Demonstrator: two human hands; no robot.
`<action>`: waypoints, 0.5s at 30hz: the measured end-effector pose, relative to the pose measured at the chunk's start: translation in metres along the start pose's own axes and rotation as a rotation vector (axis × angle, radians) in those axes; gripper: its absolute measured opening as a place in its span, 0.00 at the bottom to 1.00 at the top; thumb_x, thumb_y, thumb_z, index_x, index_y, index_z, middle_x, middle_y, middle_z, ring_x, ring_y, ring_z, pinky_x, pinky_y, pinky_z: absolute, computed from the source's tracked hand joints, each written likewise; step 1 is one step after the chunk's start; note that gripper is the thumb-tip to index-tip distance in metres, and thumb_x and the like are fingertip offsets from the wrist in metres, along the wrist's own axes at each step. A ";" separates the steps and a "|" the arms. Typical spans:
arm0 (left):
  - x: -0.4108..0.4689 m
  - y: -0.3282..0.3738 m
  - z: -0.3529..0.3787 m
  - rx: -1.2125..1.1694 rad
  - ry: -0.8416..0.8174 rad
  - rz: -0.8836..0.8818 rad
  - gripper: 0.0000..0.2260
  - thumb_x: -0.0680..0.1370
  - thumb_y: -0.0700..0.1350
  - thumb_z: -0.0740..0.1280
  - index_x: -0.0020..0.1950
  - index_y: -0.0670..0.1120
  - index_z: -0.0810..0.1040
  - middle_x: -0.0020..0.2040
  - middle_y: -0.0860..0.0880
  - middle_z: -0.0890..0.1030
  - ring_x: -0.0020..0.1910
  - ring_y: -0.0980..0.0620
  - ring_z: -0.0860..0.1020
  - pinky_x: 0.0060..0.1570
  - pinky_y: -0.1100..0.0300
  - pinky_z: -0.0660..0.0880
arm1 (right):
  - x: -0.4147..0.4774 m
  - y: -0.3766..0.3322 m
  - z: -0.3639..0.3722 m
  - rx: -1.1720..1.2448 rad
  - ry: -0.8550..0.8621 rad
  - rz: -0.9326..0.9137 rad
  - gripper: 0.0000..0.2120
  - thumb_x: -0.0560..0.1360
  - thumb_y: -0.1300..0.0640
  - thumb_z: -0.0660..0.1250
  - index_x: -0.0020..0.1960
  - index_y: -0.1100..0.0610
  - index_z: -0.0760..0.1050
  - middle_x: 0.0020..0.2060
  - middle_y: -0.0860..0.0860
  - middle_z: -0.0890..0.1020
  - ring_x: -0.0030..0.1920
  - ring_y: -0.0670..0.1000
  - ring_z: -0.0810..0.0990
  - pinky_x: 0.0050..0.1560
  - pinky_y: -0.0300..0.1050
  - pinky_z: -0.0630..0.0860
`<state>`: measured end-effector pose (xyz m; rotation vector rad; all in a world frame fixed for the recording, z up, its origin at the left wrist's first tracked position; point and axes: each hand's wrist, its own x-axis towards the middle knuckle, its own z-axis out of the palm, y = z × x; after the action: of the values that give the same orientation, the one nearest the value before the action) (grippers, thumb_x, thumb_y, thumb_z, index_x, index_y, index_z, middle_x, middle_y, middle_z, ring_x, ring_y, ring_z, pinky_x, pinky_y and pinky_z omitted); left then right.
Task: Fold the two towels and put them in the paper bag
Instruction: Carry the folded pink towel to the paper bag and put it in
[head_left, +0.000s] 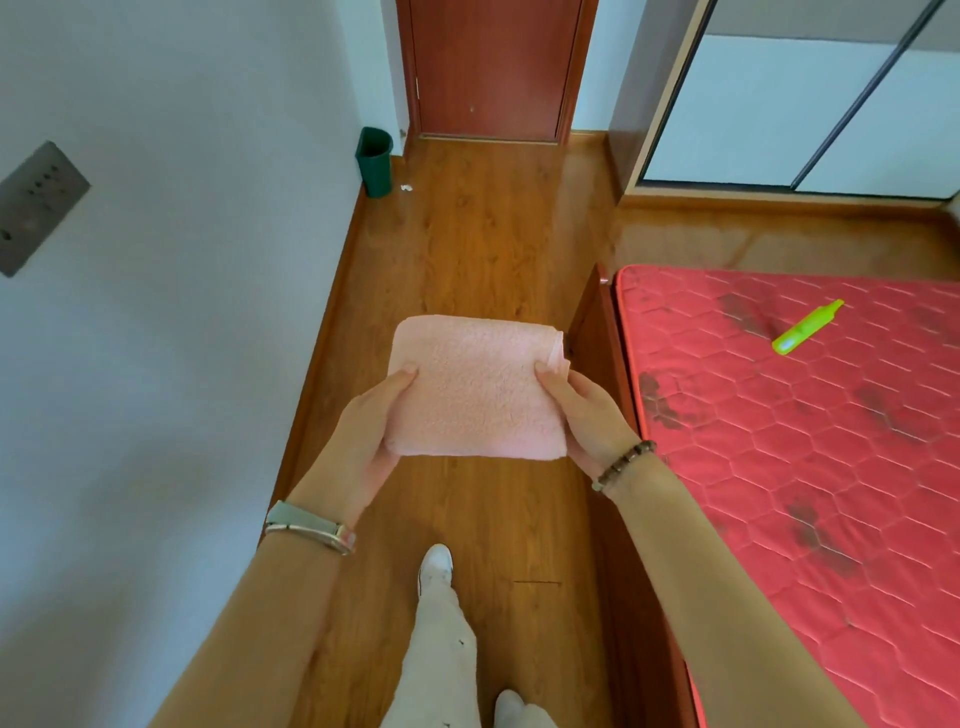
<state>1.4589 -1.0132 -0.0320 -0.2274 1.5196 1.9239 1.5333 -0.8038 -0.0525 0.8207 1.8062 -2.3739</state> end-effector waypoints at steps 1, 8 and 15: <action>0.009 0.009 -0.002 0.006 -0.007 -0.002 0.11 0.80 0.49 0.66 0.61 0.49 0.75 0.58 0.43 0.79 0.58 0.44 0.80 0.65 0.43 0.74 | 0.009 -0.005 0.004 0.012 0.011 -0.005 0.28 0.74 0.42 0.68 0.68 0.59 0.71 0.61 0.54 0.81 0.60 0.55 0.81 0.61 0.60 0.77; 0.084 0.081 -0.022 0.056 -0.035 -0.023 0.12 0.80 0.50 0.66 0.63 0.52 0.74 0.61 0.44 0.78 0.60 0.44 0.79 0.63 0.45 0.76 | 0.083 -0.044 0.046 0.081 0.102 -0.013 0.19 0.78 0.47 0.66 0.63 0.58 0.74 0.60 0.54 0.81 0.59 0.55 0.81 0.59 0.58 0.79; 0.138 0.125 -0.028 0.128 -0.053 -0.051 0.07 0.80 0.52 0.66 0.58 0.54 0.75 0.62 0.46 0.78 0.60 0.46 0.78 0.62 0.48 0.77 | 0.133 -0.066 0.063 0.122 0.180 -0.011 0.17 0.77 0.48 0.66 0.61 0.57 0.74 0.59 0.54 0.81 0.58 0.54 0.81 0.59 0.57 0.79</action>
<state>1.2725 -0.9975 -0.0114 -0.1564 1.5802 1.7716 1.3726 -0.8038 -0.0407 1.0738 1.7417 -2.5117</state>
